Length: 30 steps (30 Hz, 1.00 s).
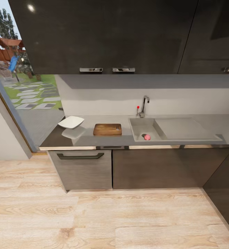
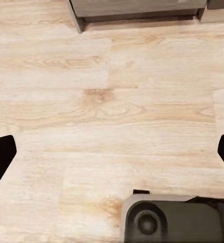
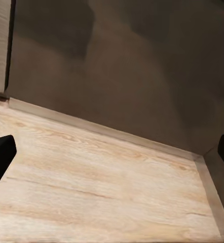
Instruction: In the kitchen, take the Vidalia onion out of the sink, dice it on the chopping board with the paring knife, put the diced onion into the bowl on the countertop, then place both the paring knife and the chopping board into the sink.
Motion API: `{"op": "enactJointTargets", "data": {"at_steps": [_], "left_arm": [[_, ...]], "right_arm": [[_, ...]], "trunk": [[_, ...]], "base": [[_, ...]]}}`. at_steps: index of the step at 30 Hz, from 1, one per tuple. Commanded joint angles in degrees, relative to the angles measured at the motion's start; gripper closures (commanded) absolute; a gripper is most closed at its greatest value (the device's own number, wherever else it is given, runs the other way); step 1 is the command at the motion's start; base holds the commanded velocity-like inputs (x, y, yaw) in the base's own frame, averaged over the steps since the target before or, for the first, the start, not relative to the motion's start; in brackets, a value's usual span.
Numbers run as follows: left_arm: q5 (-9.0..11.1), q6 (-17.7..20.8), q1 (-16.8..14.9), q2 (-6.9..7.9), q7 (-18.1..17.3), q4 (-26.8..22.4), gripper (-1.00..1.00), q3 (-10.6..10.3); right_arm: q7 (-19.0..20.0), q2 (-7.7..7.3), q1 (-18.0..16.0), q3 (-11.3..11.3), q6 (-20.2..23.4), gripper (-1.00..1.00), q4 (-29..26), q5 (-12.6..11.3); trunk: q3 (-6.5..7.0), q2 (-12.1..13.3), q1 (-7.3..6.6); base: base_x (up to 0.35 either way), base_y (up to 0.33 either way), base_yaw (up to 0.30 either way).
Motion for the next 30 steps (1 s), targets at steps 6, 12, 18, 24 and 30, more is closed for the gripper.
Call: {"op": "enactJointTargets", "data": {"at_steps": [6,12,18,24,30], "left_arm": [[-0.2,13.4,0.0,-0.1,0.3,-13.7,-1.0,-0.4],[-0.1,16.5,0.0,-0.14,0.3,-23.3,-1.0,-0.7],[0.1,13.2,0.0,0.13,0.3,-26.3,-1.0,-0.8],[0.6,4.2,0.1,0.35,0.3,-26.0,-1.0,-0.8],[1.2,-2.3,0.5,1.07,0.3,-25.7,-1.0,-0.8]], "right_arm": [[5.3,0.0,0.0,-5.9,-0.1,-1.0,0.0,0.6],[14.5,0.0,0.0,-15.4,-0.1,-1.0,0.0,0.6],[24.1,0.0,-0.1,-24.9,-0.1,-1.0,-0.1,0.6],[31.7,0.0,0.0,-32.2,-0.1,-1.0,-0.1,0.6],[35.5,0.0,-0.1,-34.9,-0.1,-1.0,-0.2,0.6]], "trunk": [[-0.11,-0.1,0.03],[-0.11,-0.1,0.03],[-0.11,-0.1,0.03],[-0.11,-0.1,0.03],[-0.11,-0.1,0.03]], "base": [[0.0,0.0,0.0],[0.0,0.0,0.0],[0.0,0.0,0.0],[0.0,0.0,0.0],[0.0,0.0,0.0]]}}
